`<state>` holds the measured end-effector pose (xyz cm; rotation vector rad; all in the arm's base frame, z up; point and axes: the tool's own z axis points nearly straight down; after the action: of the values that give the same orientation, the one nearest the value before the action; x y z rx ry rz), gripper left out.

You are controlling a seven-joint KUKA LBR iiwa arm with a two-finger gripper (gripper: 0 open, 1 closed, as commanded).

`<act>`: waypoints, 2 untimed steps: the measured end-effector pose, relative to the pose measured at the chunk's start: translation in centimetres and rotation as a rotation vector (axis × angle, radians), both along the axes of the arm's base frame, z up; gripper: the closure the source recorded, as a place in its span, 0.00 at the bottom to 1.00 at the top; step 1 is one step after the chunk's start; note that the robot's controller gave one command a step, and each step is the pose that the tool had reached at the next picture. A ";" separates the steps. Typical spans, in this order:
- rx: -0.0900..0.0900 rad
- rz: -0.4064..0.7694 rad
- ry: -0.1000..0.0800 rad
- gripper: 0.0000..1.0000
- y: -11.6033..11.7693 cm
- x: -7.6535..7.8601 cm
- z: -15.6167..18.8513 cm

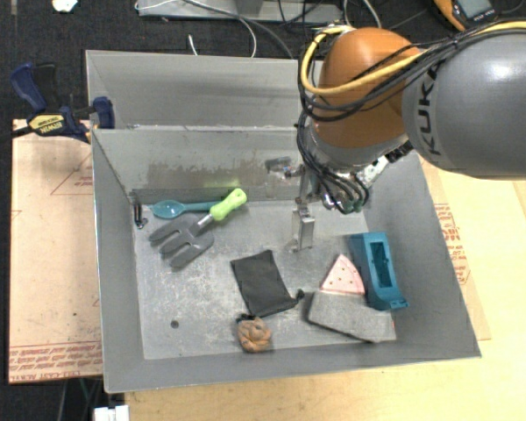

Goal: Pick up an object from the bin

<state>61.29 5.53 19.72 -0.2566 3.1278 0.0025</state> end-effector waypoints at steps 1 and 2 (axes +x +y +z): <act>0.003 -0.116 -0.001 0.00 -3.1 -1.5 3.3; 0.002 -0.020 0.003 0.00 -0.6 -2.6 -0.2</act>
Offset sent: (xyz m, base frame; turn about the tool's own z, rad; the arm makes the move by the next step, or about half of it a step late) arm -0.0333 0.0084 -0.0237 -0.0557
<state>58.71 4.98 19.55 -0.2254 3.1329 0.0065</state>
